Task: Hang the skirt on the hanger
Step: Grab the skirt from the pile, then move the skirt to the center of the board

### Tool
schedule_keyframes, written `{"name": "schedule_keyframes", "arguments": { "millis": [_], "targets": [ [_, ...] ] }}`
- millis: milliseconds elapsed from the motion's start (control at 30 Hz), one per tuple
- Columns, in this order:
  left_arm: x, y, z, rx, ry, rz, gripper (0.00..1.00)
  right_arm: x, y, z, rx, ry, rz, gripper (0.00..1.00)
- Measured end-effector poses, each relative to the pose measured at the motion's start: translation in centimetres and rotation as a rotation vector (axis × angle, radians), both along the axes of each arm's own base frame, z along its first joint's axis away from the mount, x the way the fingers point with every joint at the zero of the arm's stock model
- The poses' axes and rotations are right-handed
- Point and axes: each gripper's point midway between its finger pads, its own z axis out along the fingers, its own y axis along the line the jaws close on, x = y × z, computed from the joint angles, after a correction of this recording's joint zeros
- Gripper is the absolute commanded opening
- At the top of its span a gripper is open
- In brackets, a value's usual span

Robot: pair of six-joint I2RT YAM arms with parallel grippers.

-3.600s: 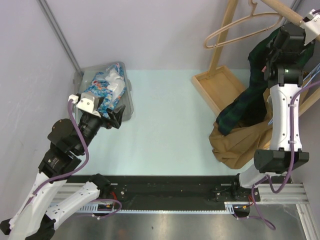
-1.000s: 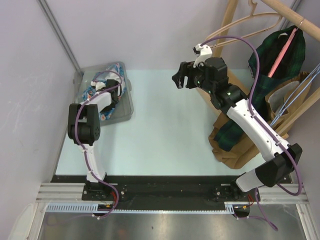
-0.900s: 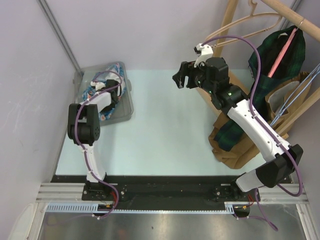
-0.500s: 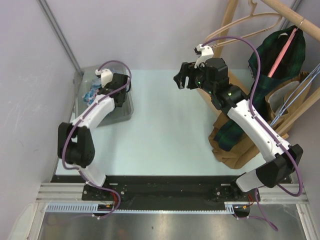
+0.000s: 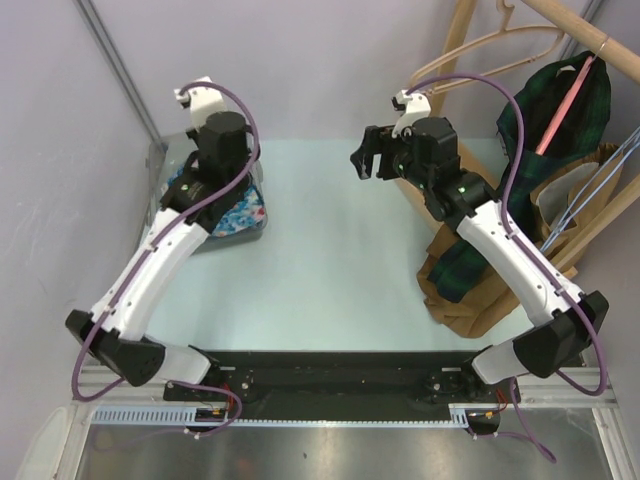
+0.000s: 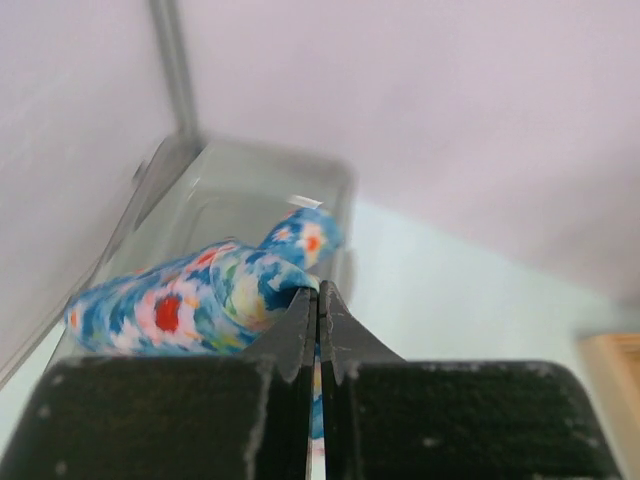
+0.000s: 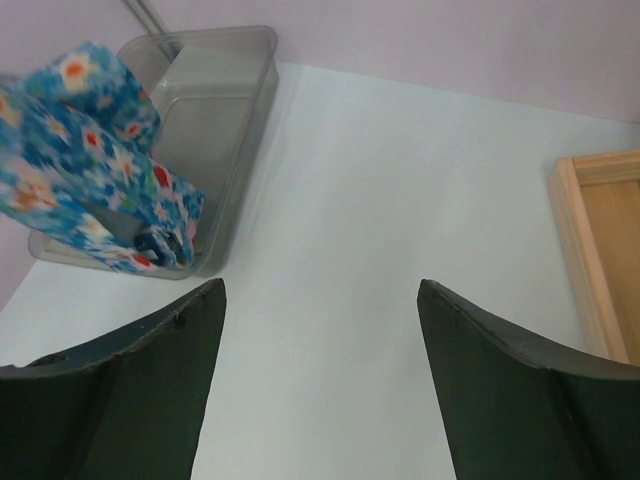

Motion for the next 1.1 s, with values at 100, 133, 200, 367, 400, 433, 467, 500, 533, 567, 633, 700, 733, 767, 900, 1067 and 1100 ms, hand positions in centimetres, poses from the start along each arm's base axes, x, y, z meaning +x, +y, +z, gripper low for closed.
{"name": "schedule_keyframes", "arguments": {
  "millis": [100,133,200,367,400,433,467,500,533,567,633,700,733,767,900,1067,1100],
  "targets": [
    [-1.2,-0.8,5.9,-0.028,-0.106,-0.093,0.0,-0.7,0.4,0.0,-0.01,-0.002,0.049,0.84],
    [-1.6,-0.9,8.0,-0.041,-0.147,-0.118,0.0,-1.1,0.7,0.0,-0.011,-0.003,0.079,0.85],
    [-2.4,-1.1,11.0,-0.059,-0.207,-0.171,0.0,-2.0,1.2,0.2,-0.011,-0.01,0.129,0.85],
    [-4.2,-3.2,15.3,-0.088,-0.302,-0.362,0.0,-4.9,3.4,1.4,-0.025,-0.062,0.266,0.9],
    [-4.3,-4.0,15.5,-0.091,-0.305,-0.412,0.0,-5.6,3.9,1.7,-0.03,-0.078,0.29,0.9],
    [-4.4,-4.9,15.5,-0.092,-0.306,-0.463,0.0,-6.2,4.1,1.9,-0.038,-0.093,0.307,0.91],
    [-4.4,-5.9,15.4,-0.091,-0.302,-0.517,0.0,-6.8,4.3,2.1,-0.044,-0.105,0.323,0.92],
    [-4.4,-7.0,15.1,-0.091,-0.293,-0.575,0.0,-7.3,4.5,2.2,-0.049,-0.116,0.335,0.92],
    [-4.4,-8.2,14.6,-0.09,-0.28,-0.632,0.0,-7.7,4.4,2.3,-0.053,-0.124,0.34,0.92],
    [-4.3,-9.2,14.1,-0.092,-0.266,-0.682,0.0,-7.8,4.2,2.3,-0.059,-0.132,0.338,0.92],
    [-4.1,-10.9,12.9,-0.093,-0.234,-0.759,0.0,-7.8,3.8,2.0,-0.071,-0.133,0.326,0.91],
    [-4.1,-11.9,11.9,-0.092,-0.21,-0.807,0.0,-7.7,3.8,1.3,-0.084,-0.123,0.328,0.86],
    [-4.1,-12.2,11.5,-0.092,-0.199,-0.825,0.0,-7.7,3.8,0.7,-0.092,-0.113,0.333,0.85],
    [-4.1,-12.5,11.3,-0.092,-0.193,-0.84,0.0,-7.8,4.1,-0.1,-0.104,-0.098,0.347,0.85],
    [-4.5,-13.1,11.3,-0.096,-0.194,-0.877,0.0,-9.1,6.6,-3.5,-0.168,-0.038,0.418,0.78],
    [-4.8,-13.6,11.4,-0.098,-0.194,-0.911,0.0,-10.3,8.1,-7.1,-0.236,0.017,0.426,0.75],
    [-4.9,-13.6,11.4,-0.098,-0.195,-0.915,0.0,-10.0,7.8,-7.6,-0.244,0.024,0.404,0.76]
  ]
}}
